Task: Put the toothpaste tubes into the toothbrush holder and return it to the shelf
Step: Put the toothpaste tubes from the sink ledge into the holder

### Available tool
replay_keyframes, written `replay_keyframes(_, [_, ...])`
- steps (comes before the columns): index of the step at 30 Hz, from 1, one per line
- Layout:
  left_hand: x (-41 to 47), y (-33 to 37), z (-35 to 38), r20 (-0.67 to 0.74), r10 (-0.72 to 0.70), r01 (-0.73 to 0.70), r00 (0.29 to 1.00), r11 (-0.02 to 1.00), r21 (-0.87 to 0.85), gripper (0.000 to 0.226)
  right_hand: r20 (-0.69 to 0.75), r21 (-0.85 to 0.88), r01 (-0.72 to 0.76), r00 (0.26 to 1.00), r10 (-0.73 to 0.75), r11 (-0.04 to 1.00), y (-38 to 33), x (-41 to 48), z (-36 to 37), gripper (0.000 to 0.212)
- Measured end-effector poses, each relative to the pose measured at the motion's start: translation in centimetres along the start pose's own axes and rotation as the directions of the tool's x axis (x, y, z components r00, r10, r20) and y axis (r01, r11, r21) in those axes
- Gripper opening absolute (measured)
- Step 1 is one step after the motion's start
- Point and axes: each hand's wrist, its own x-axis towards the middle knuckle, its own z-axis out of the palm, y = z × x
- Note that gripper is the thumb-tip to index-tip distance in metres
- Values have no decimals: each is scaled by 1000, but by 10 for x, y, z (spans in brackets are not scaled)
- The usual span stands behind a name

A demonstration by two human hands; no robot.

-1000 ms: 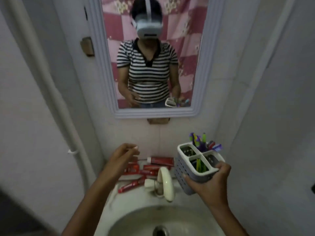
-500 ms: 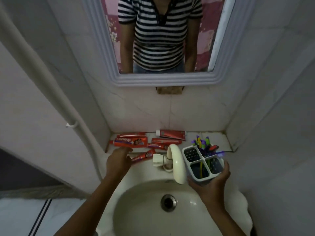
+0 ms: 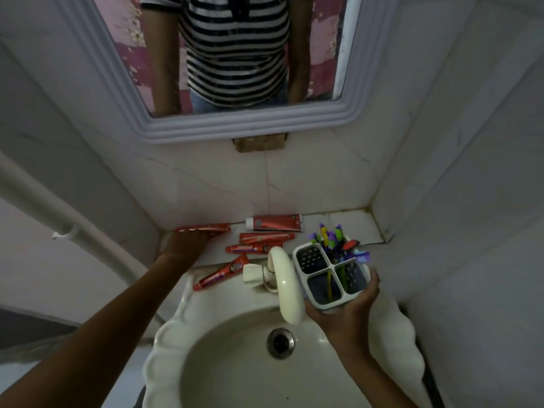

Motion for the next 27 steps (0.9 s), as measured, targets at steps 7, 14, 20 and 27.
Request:
replay_keyframes(7, [-38,25,-68,-137,-175,123,975,939,-322,30,18,-11,20,1000,-20,1000,-9,4,-1,150])
replay_keyframes(14, [-81,104,-150,-121,22,-123,992,266,-956,17,-11,25,40,999,-40,999,-5,2,2,149])
replay_keyframes(20, [-62,154,-145,-27,353,-209,935,491,-846,11,-5,10,66,998,-66,998,-7,3,-1,149])
replay_keyframes(27, [-37,163,-143,27,474,-390,880,755,-527,10,2,-16,60,998,-60,998,-6,6,-1,150])
